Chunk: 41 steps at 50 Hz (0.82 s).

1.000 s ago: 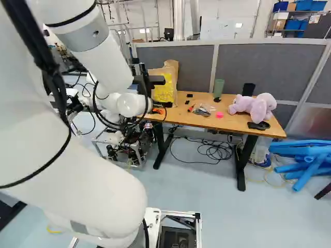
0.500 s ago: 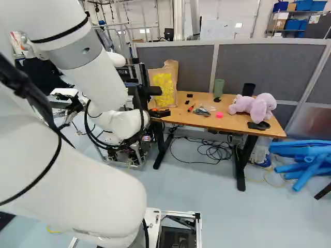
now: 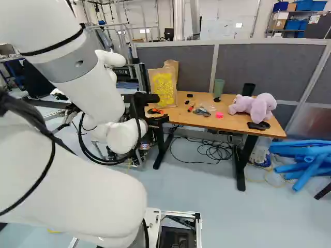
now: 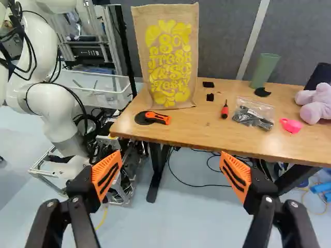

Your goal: Pick up the bag on the ground and place it on the table

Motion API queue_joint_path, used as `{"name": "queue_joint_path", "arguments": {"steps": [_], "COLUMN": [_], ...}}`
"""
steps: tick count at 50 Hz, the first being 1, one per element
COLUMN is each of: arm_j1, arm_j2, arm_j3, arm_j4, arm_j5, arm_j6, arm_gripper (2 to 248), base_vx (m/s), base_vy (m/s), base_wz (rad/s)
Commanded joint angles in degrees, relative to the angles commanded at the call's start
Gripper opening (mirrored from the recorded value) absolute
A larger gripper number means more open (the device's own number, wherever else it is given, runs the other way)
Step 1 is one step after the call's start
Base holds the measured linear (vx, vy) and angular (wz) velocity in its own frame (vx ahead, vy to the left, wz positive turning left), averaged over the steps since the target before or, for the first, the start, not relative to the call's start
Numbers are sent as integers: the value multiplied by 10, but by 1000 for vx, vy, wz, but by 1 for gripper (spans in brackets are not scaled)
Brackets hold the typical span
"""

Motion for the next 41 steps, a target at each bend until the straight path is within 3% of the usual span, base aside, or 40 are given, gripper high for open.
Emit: {"name": "queue_joint_path", "arguments": {"steps": [41], "arm_j1": [1], "arm_j2": [7], "arm_j3": [15], "arm_j4": [-2], "arm_j5": [14], "arm_j6": [0], "arm_gripper": [247], "base_vx": [0], "base_vy": [0], "base_wz": [0]}}
